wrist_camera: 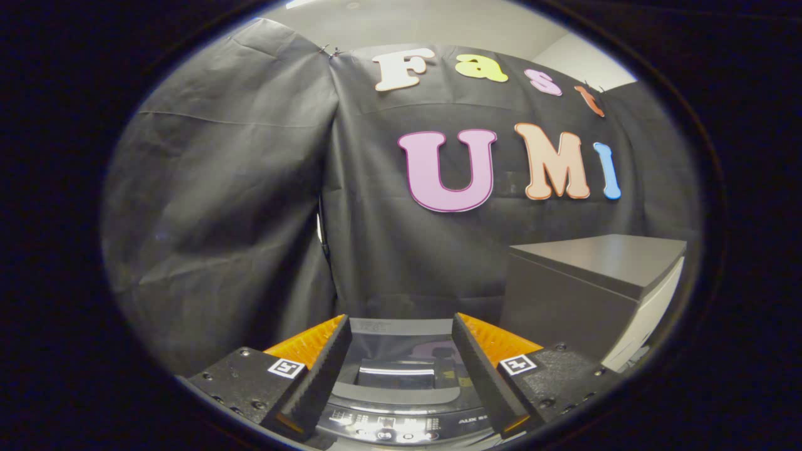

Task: Put the clothes into the washing machine and then close the washing machine lid.

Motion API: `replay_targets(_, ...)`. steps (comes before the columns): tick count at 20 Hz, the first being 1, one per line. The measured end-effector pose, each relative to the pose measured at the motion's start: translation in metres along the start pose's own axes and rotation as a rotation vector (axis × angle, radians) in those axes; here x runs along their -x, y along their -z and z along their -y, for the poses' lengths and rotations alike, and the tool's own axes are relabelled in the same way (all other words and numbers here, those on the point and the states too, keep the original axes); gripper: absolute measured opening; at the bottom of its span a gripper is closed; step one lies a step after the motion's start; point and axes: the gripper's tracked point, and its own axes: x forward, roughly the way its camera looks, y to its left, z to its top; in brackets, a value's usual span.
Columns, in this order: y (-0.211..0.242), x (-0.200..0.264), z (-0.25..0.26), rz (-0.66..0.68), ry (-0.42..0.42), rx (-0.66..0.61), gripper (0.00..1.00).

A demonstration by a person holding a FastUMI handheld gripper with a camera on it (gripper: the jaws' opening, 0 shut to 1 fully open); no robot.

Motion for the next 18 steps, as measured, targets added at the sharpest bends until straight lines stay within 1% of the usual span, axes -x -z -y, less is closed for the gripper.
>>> replay_targets(3,-0.009,0.029,0.002,0.023,-0.014,-0.006,0.97)
replay_targets(7,-0.02,0.067,0.008,0.068,-0.013,0.051,0.97)
replay_targets(11,-0.022,0.109,0.024,0.089,0.019,0.094,0.96)
replay_targets(14,-0.012,0.138,0.035,0.079,0.034,0.021,0.96)
replay_targets(16,-0.004,0.154,0.036,0.056,0.019,-0.03,0.96)
replay_targets(18,-0.005,0.166,0.039,0.05,-0.004,-0.055,0.96)
